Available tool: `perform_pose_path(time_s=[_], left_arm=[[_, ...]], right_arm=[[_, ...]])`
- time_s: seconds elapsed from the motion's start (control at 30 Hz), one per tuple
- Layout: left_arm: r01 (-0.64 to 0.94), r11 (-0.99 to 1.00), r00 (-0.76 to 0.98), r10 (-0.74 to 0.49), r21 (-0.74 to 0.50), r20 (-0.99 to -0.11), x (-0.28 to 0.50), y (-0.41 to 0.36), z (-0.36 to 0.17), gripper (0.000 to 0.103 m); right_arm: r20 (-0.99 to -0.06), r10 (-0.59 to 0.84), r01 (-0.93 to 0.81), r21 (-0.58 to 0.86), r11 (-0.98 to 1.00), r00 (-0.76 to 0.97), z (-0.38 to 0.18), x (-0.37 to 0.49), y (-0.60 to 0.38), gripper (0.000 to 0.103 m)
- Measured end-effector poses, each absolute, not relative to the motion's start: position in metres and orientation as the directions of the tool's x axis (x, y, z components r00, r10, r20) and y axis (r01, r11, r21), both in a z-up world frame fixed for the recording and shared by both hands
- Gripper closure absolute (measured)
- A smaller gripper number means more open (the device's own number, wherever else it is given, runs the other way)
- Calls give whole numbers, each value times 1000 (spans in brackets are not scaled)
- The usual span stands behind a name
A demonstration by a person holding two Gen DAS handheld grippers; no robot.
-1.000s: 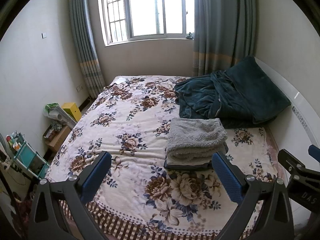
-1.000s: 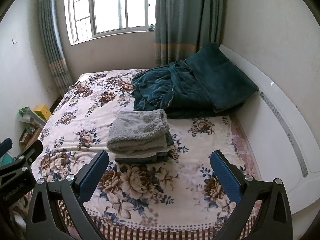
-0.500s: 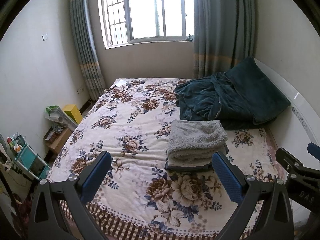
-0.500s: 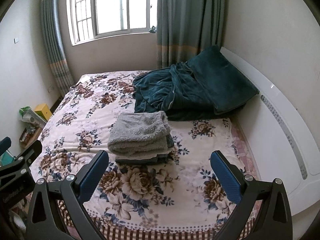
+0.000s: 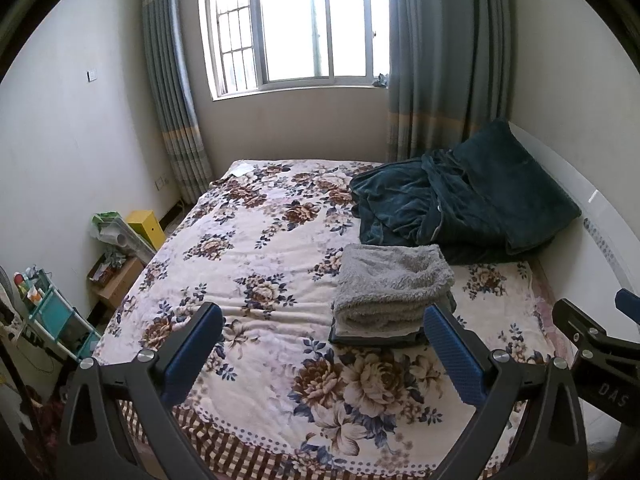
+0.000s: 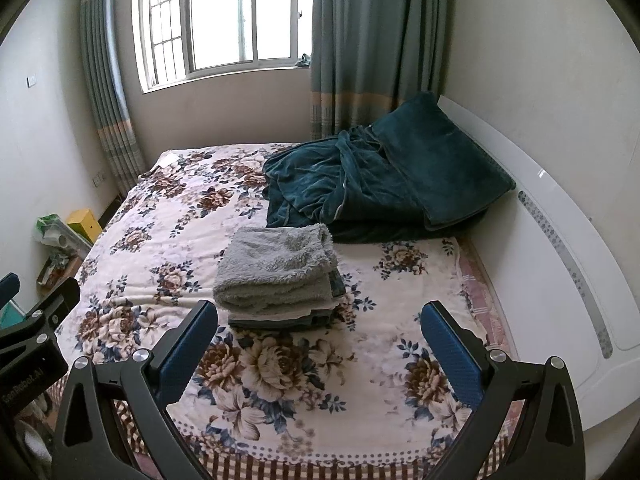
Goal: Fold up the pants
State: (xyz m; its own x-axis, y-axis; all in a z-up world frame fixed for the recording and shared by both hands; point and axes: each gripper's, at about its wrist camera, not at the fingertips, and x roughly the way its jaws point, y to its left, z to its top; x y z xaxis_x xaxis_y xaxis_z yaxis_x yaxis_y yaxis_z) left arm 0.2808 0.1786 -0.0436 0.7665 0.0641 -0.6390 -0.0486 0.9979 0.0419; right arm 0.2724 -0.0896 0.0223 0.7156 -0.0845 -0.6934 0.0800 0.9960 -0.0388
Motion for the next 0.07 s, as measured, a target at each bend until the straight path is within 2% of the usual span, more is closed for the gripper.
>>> perform_pose_path(time_s=[0.07], left_arm=[[-50,998,766,64,40,-639,280,179,-42,0]], right_arm=[[-692,-84,80,-38,996,717,23,273,-90,0]])
